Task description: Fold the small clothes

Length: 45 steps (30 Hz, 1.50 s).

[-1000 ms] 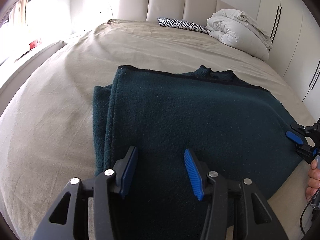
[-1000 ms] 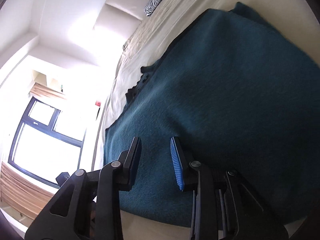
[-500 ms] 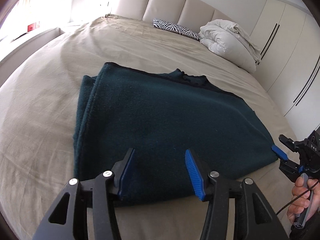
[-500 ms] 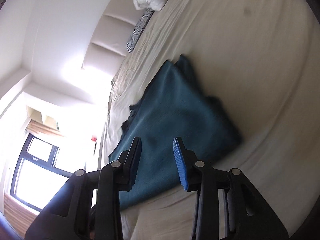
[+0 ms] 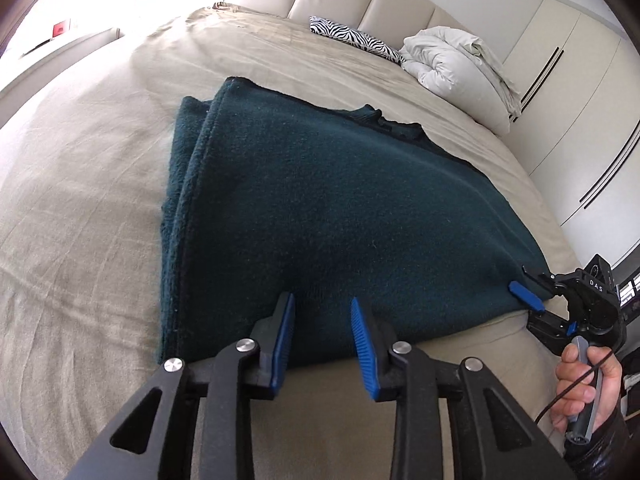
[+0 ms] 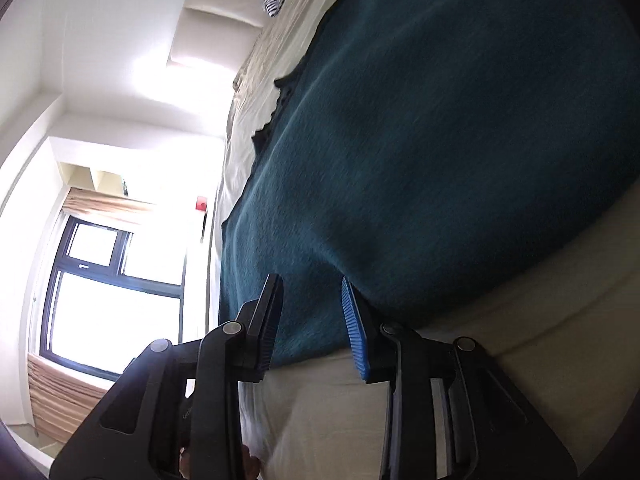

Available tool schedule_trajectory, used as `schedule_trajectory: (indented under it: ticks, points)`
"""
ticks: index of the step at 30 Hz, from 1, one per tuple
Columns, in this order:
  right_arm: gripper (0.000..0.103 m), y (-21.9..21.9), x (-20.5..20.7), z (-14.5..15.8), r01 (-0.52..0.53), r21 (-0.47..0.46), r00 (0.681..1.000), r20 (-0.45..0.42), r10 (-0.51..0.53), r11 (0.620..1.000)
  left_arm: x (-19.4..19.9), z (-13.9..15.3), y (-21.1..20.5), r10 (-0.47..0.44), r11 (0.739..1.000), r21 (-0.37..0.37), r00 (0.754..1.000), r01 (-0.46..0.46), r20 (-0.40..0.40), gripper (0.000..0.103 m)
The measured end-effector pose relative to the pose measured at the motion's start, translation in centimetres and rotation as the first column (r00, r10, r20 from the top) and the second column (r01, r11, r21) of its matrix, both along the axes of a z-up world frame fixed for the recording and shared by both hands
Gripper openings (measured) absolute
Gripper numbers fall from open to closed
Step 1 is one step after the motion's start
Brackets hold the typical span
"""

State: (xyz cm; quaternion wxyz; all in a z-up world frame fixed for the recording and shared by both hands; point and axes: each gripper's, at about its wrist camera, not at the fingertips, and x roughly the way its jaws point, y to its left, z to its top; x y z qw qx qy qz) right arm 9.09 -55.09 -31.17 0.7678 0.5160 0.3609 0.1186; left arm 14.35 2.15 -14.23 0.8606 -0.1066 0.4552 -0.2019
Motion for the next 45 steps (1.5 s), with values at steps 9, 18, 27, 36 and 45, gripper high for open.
schedule_trajectory:
  ticks: [9,18,27,36,45]
  points:
    - [0.031,-10.6,-5.3,2.8,0.283,-0.134,0.959,0.011,-0.284,0.950,-2.1,2.4,7.4,0.148,0.979,-0.145,0.989,-0.146,0.000,0.049]
    - [0.042,-1.2,0.5,6.7,0.045,-0.177,0.997,0.071,-0.033,0.983,3.2,-0.6,9.8,0.139,0.912,-0.351,0.964,-0.214,-0.228,0.062]
    - [0.042,7.8,7.6,7.4,-0.174,-0.141,0.980,0.074,0.185,0.975,8.5,-2.4,9.5,0.082,0.862,-0.457,0.950,-0.220,-0.303,0.064]
    - [0.042,12.2,10.2,7.4,-0.289,-0.097,0.955,0.042,0.294,0.952,8.5,-2.5,8.6,0.040,0.868,-0.458,0.946,-0.192,-0.322,0.030]
    - [0.042,15.8,13.1,5.5,-0.383,-0.088,0.924,-0.039,0.381,0.919,8.0,-2.6,8.2,0.020,0.860,-0.477,0.945,-0.183,-0.326,0.017]
